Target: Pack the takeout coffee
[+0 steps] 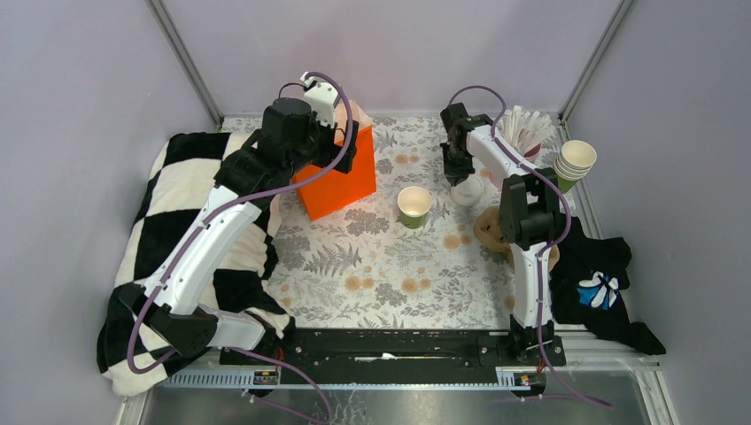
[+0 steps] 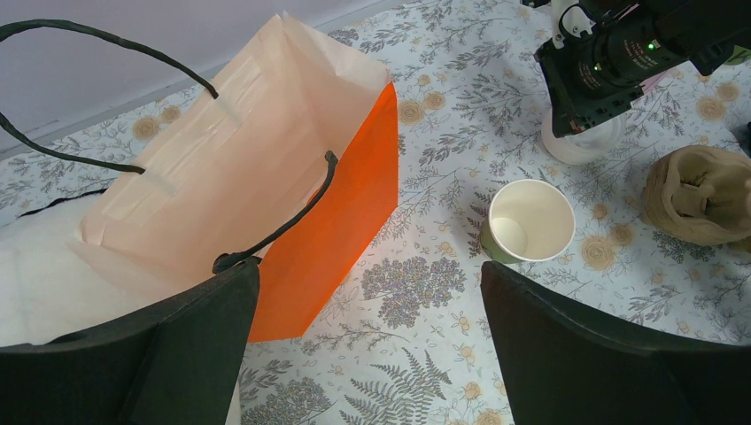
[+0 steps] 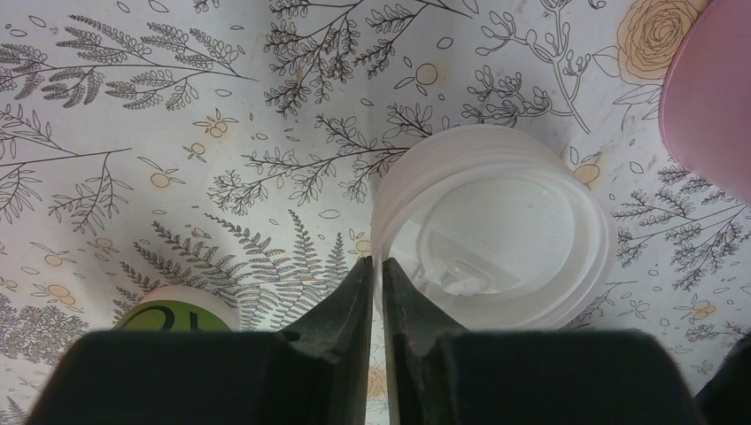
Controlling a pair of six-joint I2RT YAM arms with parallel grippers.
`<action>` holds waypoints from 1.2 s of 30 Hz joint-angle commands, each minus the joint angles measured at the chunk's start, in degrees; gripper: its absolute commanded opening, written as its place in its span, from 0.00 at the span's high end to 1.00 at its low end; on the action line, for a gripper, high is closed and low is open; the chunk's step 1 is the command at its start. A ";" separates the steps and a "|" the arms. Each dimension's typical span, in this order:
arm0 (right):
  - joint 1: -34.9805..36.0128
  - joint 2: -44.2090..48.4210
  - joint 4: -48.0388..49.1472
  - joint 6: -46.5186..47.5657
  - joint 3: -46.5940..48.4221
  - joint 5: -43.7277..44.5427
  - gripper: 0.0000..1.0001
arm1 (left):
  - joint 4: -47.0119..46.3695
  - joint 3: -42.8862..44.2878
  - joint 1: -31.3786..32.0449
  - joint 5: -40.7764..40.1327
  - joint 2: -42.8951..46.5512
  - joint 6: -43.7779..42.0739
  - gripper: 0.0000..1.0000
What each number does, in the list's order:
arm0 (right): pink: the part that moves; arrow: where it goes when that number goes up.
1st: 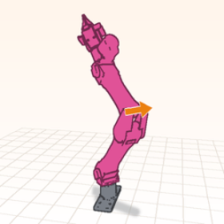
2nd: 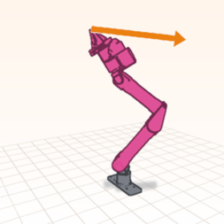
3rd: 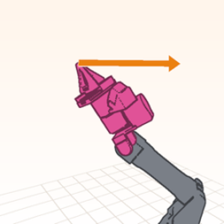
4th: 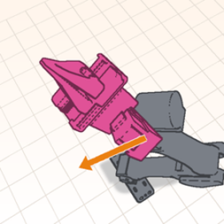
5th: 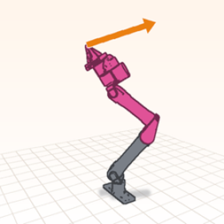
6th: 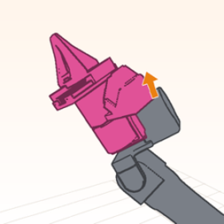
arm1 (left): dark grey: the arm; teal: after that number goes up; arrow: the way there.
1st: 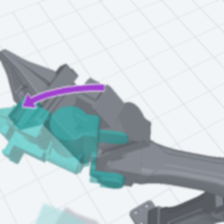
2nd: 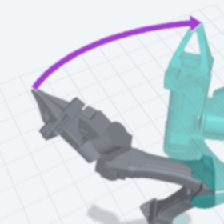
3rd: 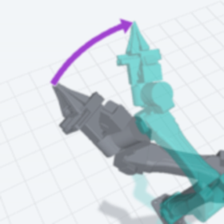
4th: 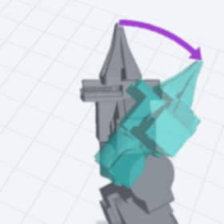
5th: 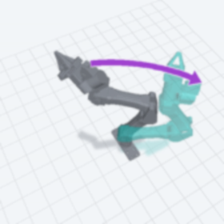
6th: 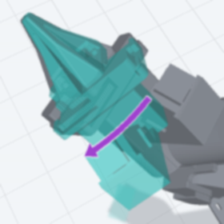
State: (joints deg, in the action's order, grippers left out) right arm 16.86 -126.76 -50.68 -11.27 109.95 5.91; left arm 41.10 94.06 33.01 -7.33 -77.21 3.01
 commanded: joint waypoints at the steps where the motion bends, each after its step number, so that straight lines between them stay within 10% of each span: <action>1: -0.08 0.50 -0.08 0.63 -0.20 -0.32 0.87 | -0.66 1.39 0.12 0.17 1.05 -0.63 0.01; 36: -0.08 8.35 -3.68 -0.48 0.97 2.78 1.00 | -1.65 0.03 0.27 2.57 2.65 0.63 0.01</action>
State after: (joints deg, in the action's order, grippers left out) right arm 16.86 -121.99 -52.16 -11.16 108.84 7.73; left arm 41.10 94.04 33.01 -5.76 -77.08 3.09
